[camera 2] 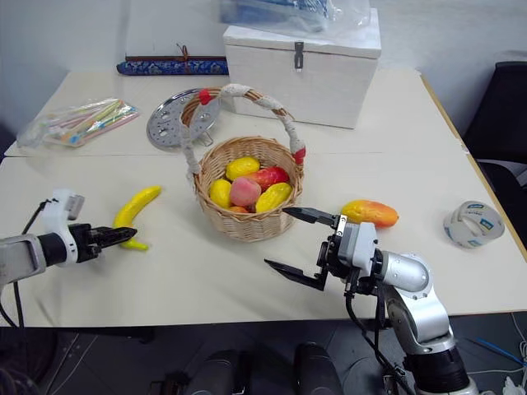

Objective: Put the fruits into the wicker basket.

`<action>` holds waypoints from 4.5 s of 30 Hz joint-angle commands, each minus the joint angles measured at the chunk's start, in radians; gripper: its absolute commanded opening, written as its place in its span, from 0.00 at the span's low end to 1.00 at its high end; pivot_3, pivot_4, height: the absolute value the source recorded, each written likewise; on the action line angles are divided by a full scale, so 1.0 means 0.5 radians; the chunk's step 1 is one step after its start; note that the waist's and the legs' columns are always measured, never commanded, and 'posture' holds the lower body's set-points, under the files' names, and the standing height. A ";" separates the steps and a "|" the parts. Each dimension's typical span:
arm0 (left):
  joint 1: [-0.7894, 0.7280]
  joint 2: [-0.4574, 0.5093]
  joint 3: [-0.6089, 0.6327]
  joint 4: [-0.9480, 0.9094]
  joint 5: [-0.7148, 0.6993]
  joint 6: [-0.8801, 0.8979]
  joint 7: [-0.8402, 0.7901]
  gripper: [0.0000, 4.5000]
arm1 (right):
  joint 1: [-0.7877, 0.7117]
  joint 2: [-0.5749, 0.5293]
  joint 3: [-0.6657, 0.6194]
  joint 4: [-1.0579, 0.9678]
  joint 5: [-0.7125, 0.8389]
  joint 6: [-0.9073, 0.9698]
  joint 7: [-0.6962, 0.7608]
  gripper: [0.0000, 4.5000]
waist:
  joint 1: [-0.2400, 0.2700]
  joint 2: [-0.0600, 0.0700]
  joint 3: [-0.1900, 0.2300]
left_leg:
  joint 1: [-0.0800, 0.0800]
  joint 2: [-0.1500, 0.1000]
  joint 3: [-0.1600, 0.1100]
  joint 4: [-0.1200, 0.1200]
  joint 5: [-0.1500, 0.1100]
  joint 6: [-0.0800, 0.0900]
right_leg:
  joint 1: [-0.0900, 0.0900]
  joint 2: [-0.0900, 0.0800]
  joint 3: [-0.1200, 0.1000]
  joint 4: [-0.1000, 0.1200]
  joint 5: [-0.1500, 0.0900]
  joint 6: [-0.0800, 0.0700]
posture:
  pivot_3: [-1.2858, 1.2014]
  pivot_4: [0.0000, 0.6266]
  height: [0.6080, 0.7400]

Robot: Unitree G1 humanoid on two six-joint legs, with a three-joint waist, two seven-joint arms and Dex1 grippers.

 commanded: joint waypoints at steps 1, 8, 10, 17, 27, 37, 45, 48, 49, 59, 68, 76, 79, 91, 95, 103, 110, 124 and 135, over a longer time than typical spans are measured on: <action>-0.004 -0.033 0.052 -0.011 0.027 -0.030 -0.037 0.41 | -0.021 0.015 -0.011 -0.022 0.010 -0.026 -0.023 1.00 | 0.004 0.000 0.000 | 0.000 0.000 0.000 0.000 0.000 0.000 | 0.000 0.000 0.000 0.000 0.000 0.000 | 0.52 0.24 1.00; 0.152 0.061 0.508 -0.116 -0.068 -0.389 -0.501 0.17 | 0.021 0.012 -0.038 -0.147 0.064 0.054 -0.119 1.00 | 0.002 0.000 0.000 | -0.001 0.001 0.000 0.000 0.001 -0.001 | -0.001 0.000 0.000 -0.001 0.000 0.000 | 0.52 0.24 1.00; 0.218 0.094 0.647 -0.240 -0.122 -0.533 -0.737 0.17 | 0.054 -0.007 -0.066 -0.166 0.073 0.071 -0.142 1.00 | 0.002 0.000 0.000 | -0.001 0.001 0.000 0.000 0.001 -0.001 | -0.001 0.000 0.000 -0.003 0.000 0.000 | 0.52 0.24 1.00; -0.024 0.014 0.306 -0.762 -0.264 -0.698 -0.933 0.17 | 0.147 -0.035 -0.179 -0.176 0.074 0.110 -0.249 1.00 | 0.053 0.006 0.003 | 0.001 -0.002 -0.002 0.000 0.002 0.003 | 0.005 -0.006 0.000 -0.010 0.000 -0.001 | 0.52 0.24 1.00; -0.826 -0.643 -0.420 -0.461 0.309 -0.561 -0.062 0.17 | 0.255 0.033 -0.244 -0.358 0.099 0.261 -0.564 1.00 | 0.032 0.003 0.003 | -0.006 -0.001 -0.001 0.006 0.008 0.001 | 0.000 0.005 0.002 0.004 0.003 0.005 | 0.52 0.24 1.00; -0.701 -0.581 -0.447 -0.510 0.263 -0.673 -0.413 0.65 | 0.282 -0.271 -0.611 -0.156 0.162 0.284 -0.442 1.00 | 0.032 0.003 0.003 | -0.004 -0.003 -0.003 0.008 0.008 0.001 | 0.003 0.006 0.005 0.000 0.004 0.006 | 0.52 0.24 1.00; -0.254 -0.196 0.065 -0.633 -0.066 -0.835 -1.068 0.65 | 0.212 -1.032 -0.917 0.648 0.052 0.487 0.023 1.00 | 0.017 0.005 0.005 | -0.002 -0.002 -0.002 0.007 0.008 0.003 | 0.004 0.005 0.004 -0.007 0.003 0.006 | 0.52 0.24 1.00; -0.019 0.025 0.169 -0.677 -0.190 -0.703 -1.324 0.72 | -0.001 -1.173 -0.781 0.865 0.031 0.544 0.253 1.00 | -0.001 0.010 0.007 | 0.003 0.000 0.002 0.007 0.008 0.003 | 0.004 0.005 0.008 -0.004 0.003 0.004 | 0.52 0.24 1.00; 0.041 0.082 0.191 -0.694 -0.241 -0.648 -1.378 0.77 | -0.073 -1.203 -0.731 0.931 0.017 0.559 0.322 1.00 | -0.001 0.011 0.007 | 0.003 -0.001 0.001 0.006 0.008 0.004 | 0.004 0.005 0.008 -0.004 0.002 0.004 | 0.52 0.24 1.00; 0.296 -0.092 0.135 -0.950 -0.160 -0.979 -1.357 0.99 | -1.244 -1.054 0.200 1.865 -0.810 0.769 0.509 1.00 | -0.011 0.016 0.011 | -0.007 -0.003 -0.005 0.006 0.007 0.004 | -0.002 -0.002 0.005 -0.008 0.001 0.002 | 0.52 0.24 1.00; 0.344 0.025 0.163 -0.974 -0.278 -0.885 -1.423 1.00 | -1.660 -0.859 0.364 2.414 -0.964 0.450 0.924 0.90 | -0.027 0.016 0.011 | -0.012 -0.003 -0.001 0.008 0.007 0.003 | -0.009 0.001 0.003 -0.002 0.002 0.003 | 0.52 0.24 1.00; 0.419 -0.018 0.207 -1.039 -0.299 -0.895 -1.340 1.00 | -1.734 -0.741 0.270 2.668 -0.970 0.117 0.947 0.49 | -0.029 0.016 0.011 | -0.011 -0.003 0.000 0.010 0.008 0.003 | -0.009 0.002 0.004 -0.001 0.002 0.003 | 0.52 0.24 1.00; 0.509 -0.030 0.277 -1.089 -0.324 -0.886 -1.301 1.00 | -1.681 -0.808 0.224 2.509 -0.859 0.201 1.101 0.49 | -0.028 0.016 0.011 | -0.011 -0.003 0.000 0.010 0.008 0.003 | -0.009 0.002 0.004 -0.001 0.002 0.003 | 0.52 0.24 1.00; 0.659 -0.214 0.545 -1.107 -0.544 -0.839 -0.982 1.00 | -1.331 -1.097 0.106 0.473 0.656 1.920 0.809 0.49 | -0.036 0.020 0.013 | -0.004 0.001 -0.006 0.007 0.005 -0.001 | -0.004 0.002 0.004 -0.002 0.002 0.002 | 0.52 0.24 1.00; 0.652 -0.316 0.514 -1.052 -0.497 -0.893 -0.887 1.00 | -1.453 -0.644 -0.069 0.382 0.867 2.320 0.145 0.49 | -0.023 0.018 0.012 | -0.002 0.000 -0.007 0.007 0.004 -0.002 | -0.001 0.001 0.003 -0.002 0.001 0.002 | 0.52 0.24 1.00; 0.726 -0.363 0.472 -1.112 -0.497 -0.935 -0.879 1.00 | -1.397 -0.140 -0.084 0.211 0.799 2.410 -0.493 0.67 | 0.010 0.014 0.009 | -0.027 -0.003 -0.009 0.011 0.003 0.002 | -0.022 0.000 0.002 0.001 0.002 0.003 | 0.52 0.24 1.00; 0.760 -0.361 0.451 -1.138 -0.510 -0.955 -0.884 1.00 | -1.256 -0.321 -0.030 0.125 0.540 2.032 -0.304 0.99 | 0.019 0.014 0.009 | -0.039 -0.005 -0.006 0.014 0.007 0.006 | -0.030 0.000 0.003 0.002 0.004 0.007 | 0.52 0.24 1.00; 0.768 -0.405 0.427 -1.244 -0.597 -1.019 -0.818 1.00 | -1.347 -0.614 -0.069 0.885 0.134 1.284 0.297 0.99 | -0.032 0.012 0.008 | -0.030 -0.005 -0.002 0.012 0.011 0.006 | -0.029 0.000 0.008 0.004 0.005 0.005 | 0.52 0.24 1.00; 0.729 -0.477 0.335 -1.294 -0.585 -1.047 -0.701 1.00 | -1.739 -0.061 0.020 1.615 -0.061 0.927 0.500 0.72 | -0.009 0.011 0.008 | -0.035 -0.005 -0.005 0.015 0.014 0.003 | -0.031 0.000 0.004 0.013 0.005 0.005 | 0.52 0.24 1.00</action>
